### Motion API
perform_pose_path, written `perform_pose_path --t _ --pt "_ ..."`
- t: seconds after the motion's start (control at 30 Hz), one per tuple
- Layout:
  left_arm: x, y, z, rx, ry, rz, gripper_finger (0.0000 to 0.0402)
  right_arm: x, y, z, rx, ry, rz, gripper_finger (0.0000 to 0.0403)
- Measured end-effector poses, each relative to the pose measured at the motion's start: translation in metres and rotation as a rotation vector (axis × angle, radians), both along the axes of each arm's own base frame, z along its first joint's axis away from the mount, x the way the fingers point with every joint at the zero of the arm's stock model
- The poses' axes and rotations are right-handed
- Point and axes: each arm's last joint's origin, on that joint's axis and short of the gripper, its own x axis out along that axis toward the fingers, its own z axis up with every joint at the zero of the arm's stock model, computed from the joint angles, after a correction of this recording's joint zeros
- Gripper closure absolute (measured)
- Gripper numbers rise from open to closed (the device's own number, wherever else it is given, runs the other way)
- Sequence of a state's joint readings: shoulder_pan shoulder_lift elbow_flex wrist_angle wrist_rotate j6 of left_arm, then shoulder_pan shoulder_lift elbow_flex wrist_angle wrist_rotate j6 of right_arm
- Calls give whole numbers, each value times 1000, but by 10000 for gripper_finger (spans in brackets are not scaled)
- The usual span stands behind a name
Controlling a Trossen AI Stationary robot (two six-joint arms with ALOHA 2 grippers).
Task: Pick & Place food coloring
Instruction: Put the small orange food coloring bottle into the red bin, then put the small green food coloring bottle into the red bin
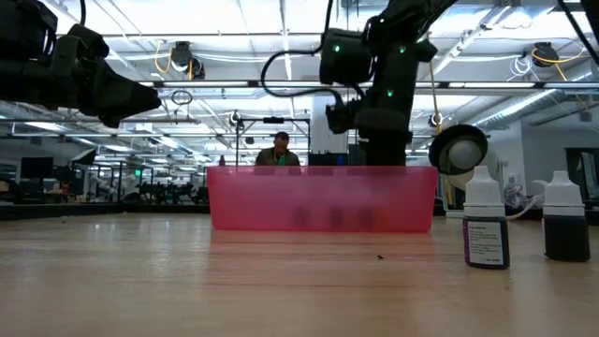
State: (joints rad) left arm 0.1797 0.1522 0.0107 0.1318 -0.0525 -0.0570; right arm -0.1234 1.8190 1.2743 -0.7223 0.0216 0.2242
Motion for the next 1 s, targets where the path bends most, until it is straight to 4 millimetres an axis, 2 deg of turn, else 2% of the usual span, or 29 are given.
perform_pose_path --t 0.2,0.37,0.53,0.67,0.8,0.9,1.0 --pt "0 0 0 0 1 0 265 4 0 -15 3 40 8 349" --pt "0 0 0 0 0 0 265 5 0 -17 4 42 4 347" --pt "0 0 0 0 1 0 265 4 0 -12 8 22 -35 267" --pt "0 0 0 0 0 0 265 1 0 -1 16 -9 -82 219" --pt "0 0 0 0 0 0 265 -6 8 18 31 -45 -110 206" --pt "0 0 0 0 0 0 265 -17 25 36 127 -40 -145 209" --pt "0 0 0 0 0 0 265 -31 54 53 227 -9 -200 217"
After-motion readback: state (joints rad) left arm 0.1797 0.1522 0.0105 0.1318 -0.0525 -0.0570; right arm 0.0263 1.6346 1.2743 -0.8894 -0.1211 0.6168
